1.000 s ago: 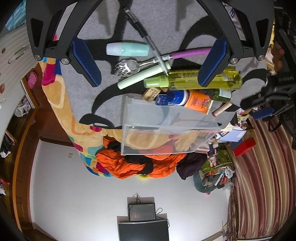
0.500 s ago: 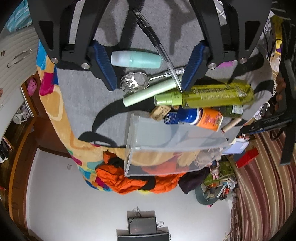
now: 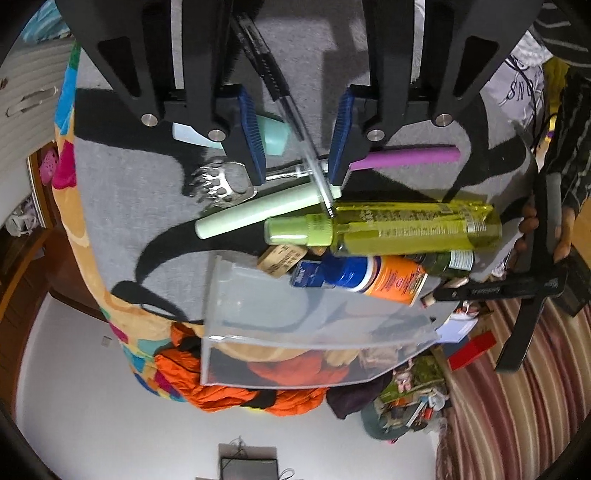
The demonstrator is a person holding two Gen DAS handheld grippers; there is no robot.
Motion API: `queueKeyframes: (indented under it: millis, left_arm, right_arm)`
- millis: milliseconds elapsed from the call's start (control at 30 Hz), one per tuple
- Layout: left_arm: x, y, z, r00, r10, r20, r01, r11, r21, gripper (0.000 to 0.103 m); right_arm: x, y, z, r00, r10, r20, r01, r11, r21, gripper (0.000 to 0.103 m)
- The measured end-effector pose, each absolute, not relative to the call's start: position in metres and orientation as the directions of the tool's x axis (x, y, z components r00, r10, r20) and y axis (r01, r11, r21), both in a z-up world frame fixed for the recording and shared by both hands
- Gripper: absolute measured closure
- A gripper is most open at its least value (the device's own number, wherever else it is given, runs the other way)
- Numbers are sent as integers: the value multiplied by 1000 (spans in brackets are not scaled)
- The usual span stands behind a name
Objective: Organize objects
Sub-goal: 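Grasp the beige tube with the left tool while the right tool grasps the black pen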
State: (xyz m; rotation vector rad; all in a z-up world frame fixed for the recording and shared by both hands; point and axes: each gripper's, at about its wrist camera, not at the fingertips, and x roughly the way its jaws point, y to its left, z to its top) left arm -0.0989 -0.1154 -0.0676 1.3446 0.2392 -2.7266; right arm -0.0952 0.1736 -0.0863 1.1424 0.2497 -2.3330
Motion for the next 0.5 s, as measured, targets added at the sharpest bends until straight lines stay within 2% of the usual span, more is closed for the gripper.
queueKeyframes:
  millis: [67, 167, 300, 500]
  left_arm:
    - [-103, -116, -71, -607, -19, -795, 152, -984, -93, 77]
    - [-105, -117, -73, -614, -24, -789, 151, -985, -87, 88]
    - [-101, -117, -72, -621, -39, -782, 155, -985, -74, 89]
    - [-83, -112, -58, -651, -48, -757, 155, -985, -71, 89]
  right_arm:
    - [-95, 170, -92, -495, -367, -788, 541, -840, 52, 75]
    - [-96, 167, -98, -480, -362, -799, 549, -834, 48, 83]
    - [-98, 170, -97, -482, -366, -796, 545, -837, 55, 93]
    - [-97, 182, -88, -505, -384, -773, 515, -853, 87, 95]
